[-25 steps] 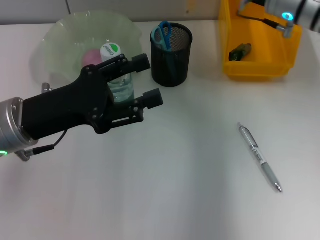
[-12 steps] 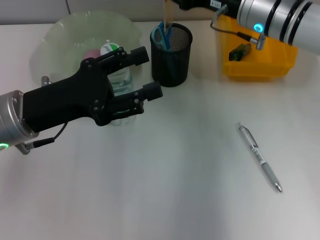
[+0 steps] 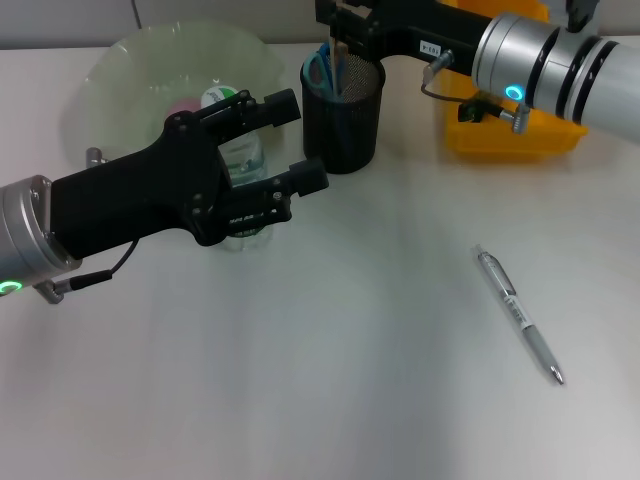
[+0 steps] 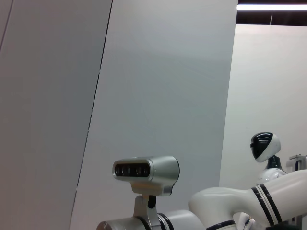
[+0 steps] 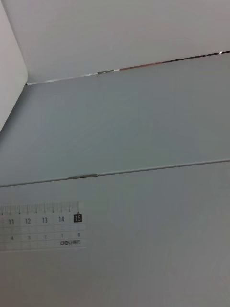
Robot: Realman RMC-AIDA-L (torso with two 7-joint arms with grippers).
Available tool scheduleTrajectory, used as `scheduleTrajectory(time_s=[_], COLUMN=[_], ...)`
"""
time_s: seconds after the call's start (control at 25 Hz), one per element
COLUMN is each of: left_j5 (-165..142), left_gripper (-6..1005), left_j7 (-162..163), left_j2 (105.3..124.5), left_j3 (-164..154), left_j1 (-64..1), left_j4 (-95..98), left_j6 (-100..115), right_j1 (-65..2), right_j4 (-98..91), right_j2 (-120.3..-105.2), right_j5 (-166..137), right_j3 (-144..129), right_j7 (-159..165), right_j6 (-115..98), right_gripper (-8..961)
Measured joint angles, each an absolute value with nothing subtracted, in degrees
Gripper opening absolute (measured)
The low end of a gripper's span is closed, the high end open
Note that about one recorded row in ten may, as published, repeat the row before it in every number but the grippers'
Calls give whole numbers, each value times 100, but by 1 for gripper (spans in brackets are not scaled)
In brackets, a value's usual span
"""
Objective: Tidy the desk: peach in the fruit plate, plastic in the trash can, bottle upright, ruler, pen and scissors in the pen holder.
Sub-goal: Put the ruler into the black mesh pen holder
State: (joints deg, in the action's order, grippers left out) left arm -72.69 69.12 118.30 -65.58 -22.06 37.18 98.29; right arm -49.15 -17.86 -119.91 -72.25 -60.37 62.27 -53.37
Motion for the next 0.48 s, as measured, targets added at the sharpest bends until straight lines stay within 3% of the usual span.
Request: scheduleTrajectory(time_s=[0.48], left_j5=[-7268], left_gripper=[786], left_j7=[6914], left_j2=[11839], left_j3=[-6557], left_j1=[-2206], left_j4=[3728], left_j6=[9851], right_j1=[-4901], right_j4=[-1644], right_j2=[-11988], right_j5=[-7224], right_j3=[-6038], right_j7=[5993], right_j6=[-5307], right_gripper=[399])
